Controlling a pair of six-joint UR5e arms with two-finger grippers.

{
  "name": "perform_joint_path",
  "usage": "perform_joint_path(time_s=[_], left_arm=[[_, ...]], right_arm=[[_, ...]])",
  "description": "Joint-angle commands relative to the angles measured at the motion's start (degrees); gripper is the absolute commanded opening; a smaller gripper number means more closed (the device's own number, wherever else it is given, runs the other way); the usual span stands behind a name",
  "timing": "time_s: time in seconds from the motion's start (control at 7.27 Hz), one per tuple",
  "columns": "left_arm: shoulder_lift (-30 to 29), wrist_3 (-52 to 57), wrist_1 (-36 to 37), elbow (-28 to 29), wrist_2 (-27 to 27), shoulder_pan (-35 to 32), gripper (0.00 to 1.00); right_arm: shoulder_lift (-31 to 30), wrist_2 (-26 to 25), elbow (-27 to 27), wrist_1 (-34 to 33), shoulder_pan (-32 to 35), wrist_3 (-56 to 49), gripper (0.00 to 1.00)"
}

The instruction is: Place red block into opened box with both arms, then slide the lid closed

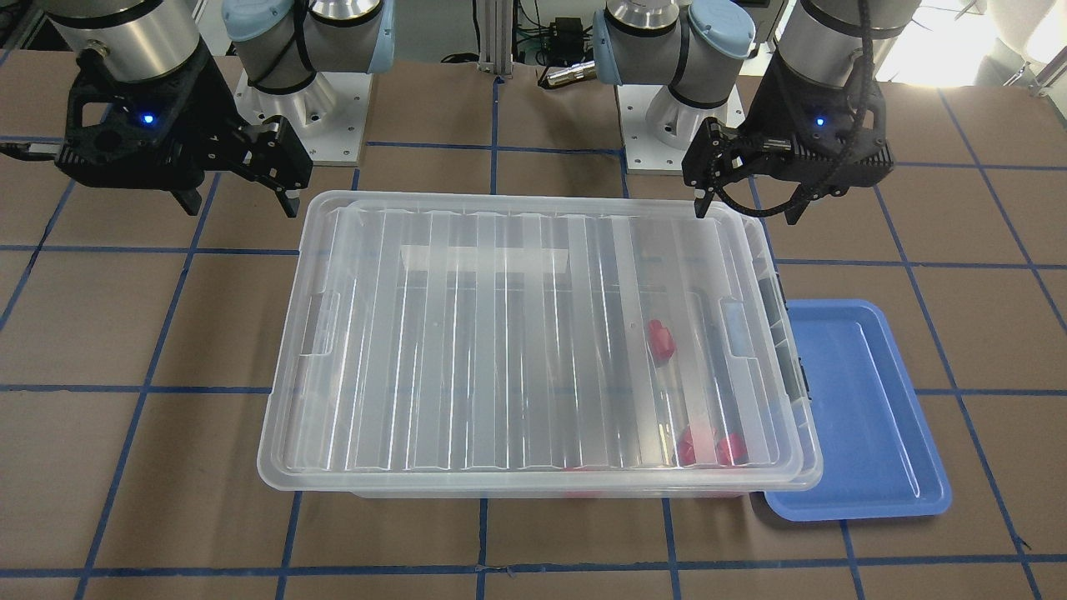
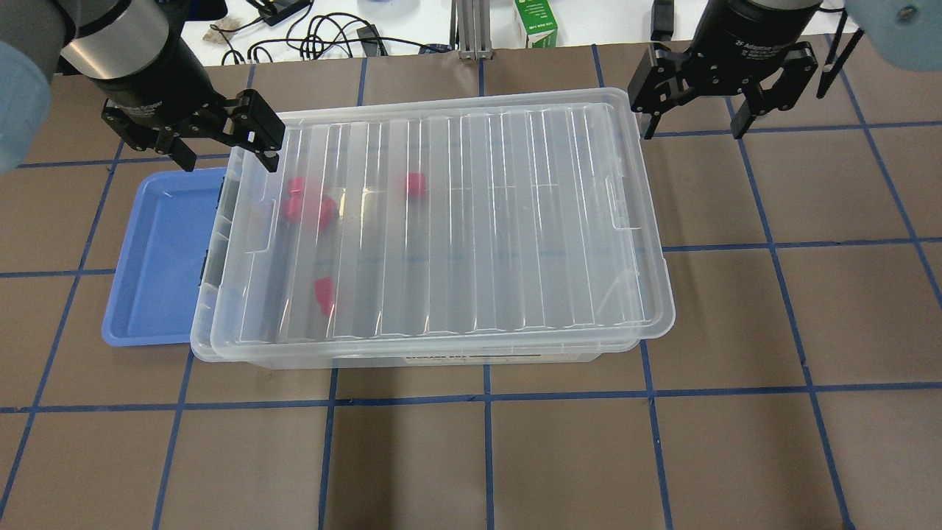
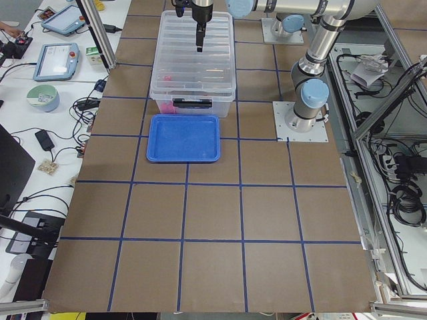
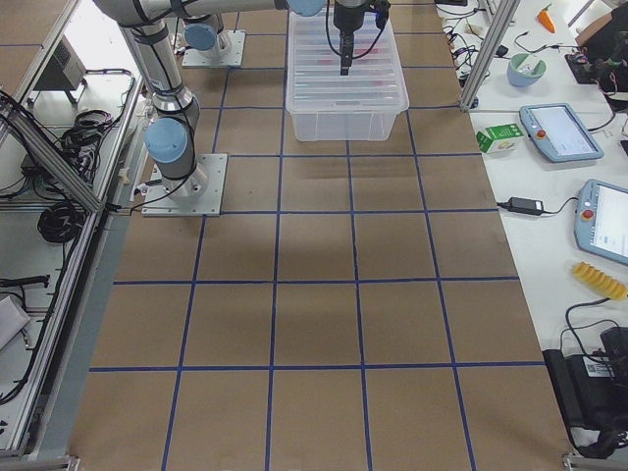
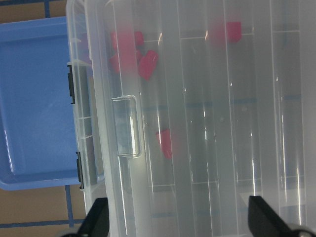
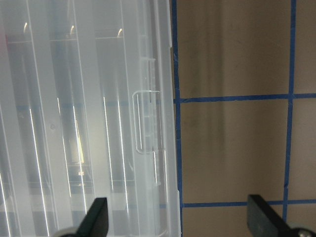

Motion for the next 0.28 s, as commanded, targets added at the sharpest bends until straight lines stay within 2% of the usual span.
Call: perform_joint_path(time_s=[0.0,0.14], left_arm=[[-0.16,0.03,0.12,0.3,0.01,0.04,1.0],[0.02,0.03,0.03,0.21,0.1,0.04,1.0]], right_arm=[[-0.3,-0.17,1.2,-3.39,0.7,-0.28,1.0],[-0.39,-0.08,1.65,-3.39,0.7,-0.2,1.0]])
